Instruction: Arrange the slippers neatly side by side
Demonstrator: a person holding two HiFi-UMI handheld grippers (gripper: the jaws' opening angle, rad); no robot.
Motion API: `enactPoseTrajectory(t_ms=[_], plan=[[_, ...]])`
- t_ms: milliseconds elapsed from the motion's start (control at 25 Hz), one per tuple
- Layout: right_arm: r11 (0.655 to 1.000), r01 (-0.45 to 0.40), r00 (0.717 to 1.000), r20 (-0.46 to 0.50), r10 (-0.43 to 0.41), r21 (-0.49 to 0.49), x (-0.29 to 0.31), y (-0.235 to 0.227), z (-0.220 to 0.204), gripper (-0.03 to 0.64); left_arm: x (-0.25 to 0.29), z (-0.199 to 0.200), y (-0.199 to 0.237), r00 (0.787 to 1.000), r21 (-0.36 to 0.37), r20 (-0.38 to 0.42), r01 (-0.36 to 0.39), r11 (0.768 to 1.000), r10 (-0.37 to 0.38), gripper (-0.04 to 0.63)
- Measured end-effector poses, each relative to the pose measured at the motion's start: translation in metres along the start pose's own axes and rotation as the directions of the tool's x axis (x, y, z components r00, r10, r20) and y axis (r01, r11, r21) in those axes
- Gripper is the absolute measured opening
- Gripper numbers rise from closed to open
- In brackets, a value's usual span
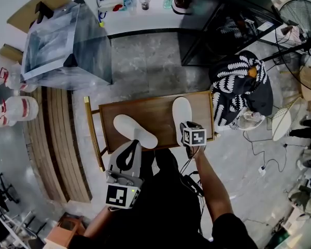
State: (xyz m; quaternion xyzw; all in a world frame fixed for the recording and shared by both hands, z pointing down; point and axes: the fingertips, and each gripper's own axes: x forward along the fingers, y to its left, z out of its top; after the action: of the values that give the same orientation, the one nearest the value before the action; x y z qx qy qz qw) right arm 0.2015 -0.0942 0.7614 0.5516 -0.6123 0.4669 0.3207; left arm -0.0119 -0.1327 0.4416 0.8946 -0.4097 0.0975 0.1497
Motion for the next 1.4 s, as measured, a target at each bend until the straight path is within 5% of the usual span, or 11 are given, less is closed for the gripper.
enactPoseTrajectory(t_ms=[360,760,1200,1400], plan=[[0.999,-0.011,0.989,0.148,0.016,-0.038,-0.043,0.037,0.037,0.114,-0.008,0.013,0.017,0.999,-0.014,0.043,0.003,1.000,-0.003,0.018],[0.967,-0.057,0.930,0.340,0.142,-0.247,-0.084,0.135,0.086,0.114,-0.038,0.008,0.055,0.995,-0.044,0.061,-0.079,0.996,0.082,0.018],[0.881,-0.111,0.875,0.375,0.307,-0.460,-0.095,0.244,0.100,0.069,-0.065,-0.005,0.098,0.984,-0.095,0.070,-0.159,0.983,0.166,0.017],[0.850,-0.123,0.876,0.347,0.336,-0.513,-0.086,0.271,0.098,0.014,-0.073,-0.010,0.114,0.977,-0.116,0.069,-0.194,0.974,0.203,0.018]])
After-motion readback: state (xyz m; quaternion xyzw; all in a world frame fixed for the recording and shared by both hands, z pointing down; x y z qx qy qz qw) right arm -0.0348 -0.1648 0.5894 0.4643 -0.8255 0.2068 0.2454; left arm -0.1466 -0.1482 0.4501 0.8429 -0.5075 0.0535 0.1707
